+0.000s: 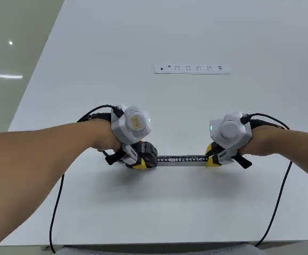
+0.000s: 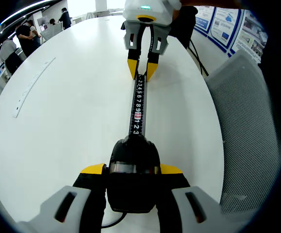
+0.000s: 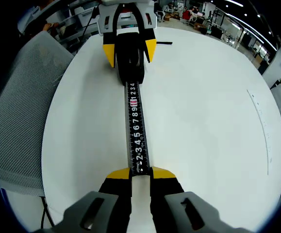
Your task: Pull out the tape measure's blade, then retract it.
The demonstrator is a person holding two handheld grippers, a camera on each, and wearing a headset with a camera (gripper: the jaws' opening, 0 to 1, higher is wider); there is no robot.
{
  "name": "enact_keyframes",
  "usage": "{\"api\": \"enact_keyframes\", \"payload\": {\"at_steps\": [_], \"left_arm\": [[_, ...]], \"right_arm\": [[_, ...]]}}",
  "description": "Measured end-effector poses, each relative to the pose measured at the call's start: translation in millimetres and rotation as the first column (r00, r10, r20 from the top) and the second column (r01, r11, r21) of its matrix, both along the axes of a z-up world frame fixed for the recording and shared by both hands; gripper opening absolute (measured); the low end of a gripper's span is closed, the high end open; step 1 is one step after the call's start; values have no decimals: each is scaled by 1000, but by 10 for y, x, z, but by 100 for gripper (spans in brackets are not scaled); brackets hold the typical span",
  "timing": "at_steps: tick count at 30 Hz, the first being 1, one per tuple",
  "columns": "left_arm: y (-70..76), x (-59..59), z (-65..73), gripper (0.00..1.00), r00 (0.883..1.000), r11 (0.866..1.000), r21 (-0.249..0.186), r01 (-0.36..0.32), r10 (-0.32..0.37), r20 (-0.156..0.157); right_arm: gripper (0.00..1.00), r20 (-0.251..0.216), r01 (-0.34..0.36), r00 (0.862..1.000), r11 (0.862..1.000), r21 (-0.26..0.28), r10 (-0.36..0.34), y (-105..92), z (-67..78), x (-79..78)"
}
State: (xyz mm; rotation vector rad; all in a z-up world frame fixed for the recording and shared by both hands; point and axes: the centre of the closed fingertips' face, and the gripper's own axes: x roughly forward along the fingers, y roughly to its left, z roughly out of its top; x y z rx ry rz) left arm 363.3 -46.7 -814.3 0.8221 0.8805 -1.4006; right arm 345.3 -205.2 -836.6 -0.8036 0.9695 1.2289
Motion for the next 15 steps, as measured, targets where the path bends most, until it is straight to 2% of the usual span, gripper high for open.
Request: {"api": "enact_keyframes", "payload": {"at_steps": [15], "left_arm": [[3,3,1,36,1000,1000,0,-2,2,-2]], "right_arm": [[12,0,3,1000,1000,-1,-3,-54,8,-5]]}}
